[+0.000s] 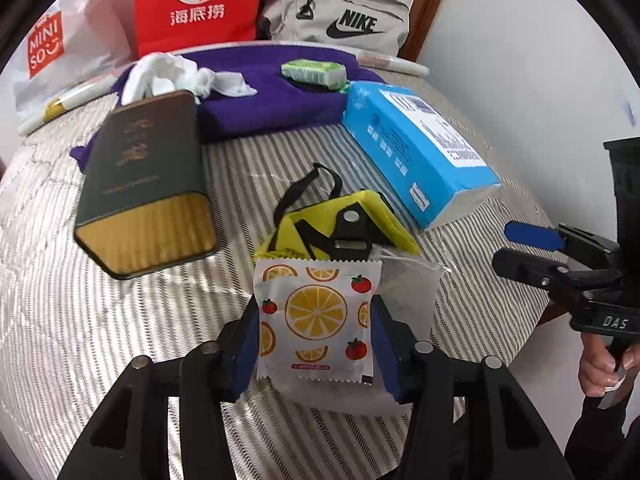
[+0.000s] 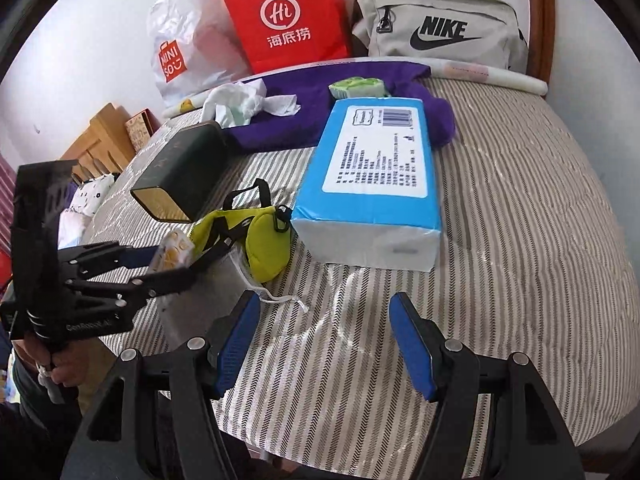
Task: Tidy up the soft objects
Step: 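Grasp the orange-print packet with the left tool while the right tool grasps the white mesh bag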
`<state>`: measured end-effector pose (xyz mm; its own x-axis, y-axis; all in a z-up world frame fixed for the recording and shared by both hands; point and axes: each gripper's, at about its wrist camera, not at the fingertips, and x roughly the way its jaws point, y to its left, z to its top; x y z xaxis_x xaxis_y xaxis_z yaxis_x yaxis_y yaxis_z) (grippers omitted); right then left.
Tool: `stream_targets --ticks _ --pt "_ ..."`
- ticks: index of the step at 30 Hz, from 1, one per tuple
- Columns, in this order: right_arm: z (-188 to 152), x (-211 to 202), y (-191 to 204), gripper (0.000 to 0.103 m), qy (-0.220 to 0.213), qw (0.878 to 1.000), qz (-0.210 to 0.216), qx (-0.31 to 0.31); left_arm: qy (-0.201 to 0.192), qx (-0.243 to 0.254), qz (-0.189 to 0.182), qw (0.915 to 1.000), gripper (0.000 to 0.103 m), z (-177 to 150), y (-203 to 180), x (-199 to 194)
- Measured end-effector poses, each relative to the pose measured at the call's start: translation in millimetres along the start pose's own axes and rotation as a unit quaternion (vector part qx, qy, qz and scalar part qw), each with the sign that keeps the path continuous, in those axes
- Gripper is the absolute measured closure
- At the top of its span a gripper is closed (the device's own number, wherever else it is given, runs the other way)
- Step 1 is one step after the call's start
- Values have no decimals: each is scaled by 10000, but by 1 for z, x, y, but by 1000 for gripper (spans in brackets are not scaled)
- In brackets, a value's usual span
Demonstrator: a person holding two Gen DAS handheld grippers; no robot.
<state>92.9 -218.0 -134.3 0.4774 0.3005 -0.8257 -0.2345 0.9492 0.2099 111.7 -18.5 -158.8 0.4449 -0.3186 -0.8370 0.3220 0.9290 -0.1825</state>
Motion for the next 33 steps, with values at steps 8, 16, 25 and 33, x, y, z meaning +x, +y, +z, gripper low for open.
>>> stream_targets --ticks 8,16,25,33 --pt "-2 8 22 37 88 9995 78 -286 -178 -238 339 9990 56 0 23 -22" --pt "-10 37 46 37 397 9977 352 -433 -166 -699 576 9957 56 -13 60 -24" --pt "-5 57 59 98 449 9956 765 -291 -102 -950 424 9945 55 -24 75 -18" --pt "1 10 57 101 -171 9952 783 -554 -52 -1019 460 9937 55 -24 78 -16"
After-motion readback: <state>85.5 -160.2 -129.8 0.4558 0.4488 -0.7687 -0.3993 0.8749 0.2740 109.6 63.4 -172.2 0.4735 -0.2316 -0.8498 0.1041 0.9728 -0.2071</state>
